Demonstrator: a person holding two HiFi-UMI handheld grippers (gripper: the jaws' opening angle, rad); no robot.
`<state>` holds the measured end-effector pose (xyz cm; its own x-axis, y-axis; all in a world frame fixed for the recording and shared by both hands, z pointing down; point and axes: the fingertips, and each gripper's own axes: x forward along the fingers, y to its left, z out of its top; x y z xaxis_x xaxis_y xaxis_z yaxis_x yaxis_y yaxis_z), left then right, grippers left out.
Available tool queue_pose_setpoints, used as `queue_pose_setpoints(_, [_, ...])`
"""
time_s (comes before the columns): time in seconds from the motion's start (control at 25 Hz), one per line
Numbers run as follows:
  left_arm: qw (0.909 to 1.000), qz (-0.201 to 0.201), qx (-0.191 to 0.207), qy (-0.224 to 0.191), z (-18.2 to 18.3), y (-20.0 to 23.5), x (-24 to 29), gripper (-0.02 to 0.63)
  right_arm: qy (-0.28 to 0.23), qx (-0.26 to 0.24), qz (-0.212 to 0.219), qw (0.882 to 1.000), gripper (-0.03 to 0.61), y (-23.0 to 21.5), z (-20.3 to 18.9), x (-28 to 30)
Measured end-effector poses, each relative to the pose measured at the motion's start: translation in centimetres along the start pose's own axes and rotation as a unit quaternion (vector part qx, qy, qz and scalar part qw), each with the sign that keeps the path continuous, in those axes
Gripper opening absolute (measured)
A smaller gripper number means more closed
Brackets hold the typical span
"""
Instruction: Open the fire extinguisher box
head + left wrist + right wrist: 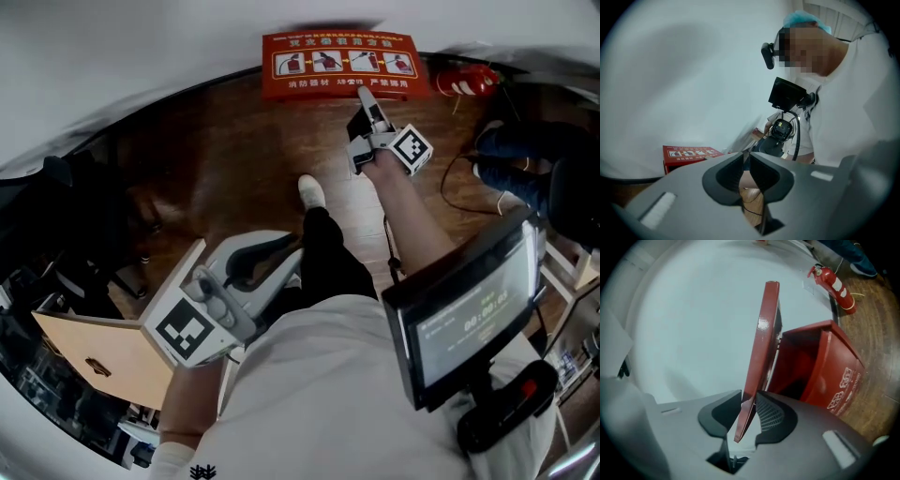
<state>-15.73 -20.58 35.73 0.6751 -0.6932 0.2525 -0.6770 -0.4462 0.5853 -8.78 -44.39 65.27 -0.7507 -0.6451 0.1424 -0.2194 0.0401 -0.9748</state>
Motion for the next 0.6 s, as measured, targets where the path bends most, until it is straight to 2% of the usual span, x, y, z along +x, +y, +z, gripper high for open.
queue_pose_setpoints(0.28, [0.9999,-0.006,-0.001,-0.014,0.7,-0.5,0.3,0.029,-0.007,-0.015,0.069,0.997,0.069,6.4,4.0,4.2])
queue_pose_setpoints(0.6, [0.9995,0.016,0.0,-0.027,2.4,0.0,0.4,0.029,-0.023,-0.032,0.092,0.995,0.051,9.4,8.8,9.7])
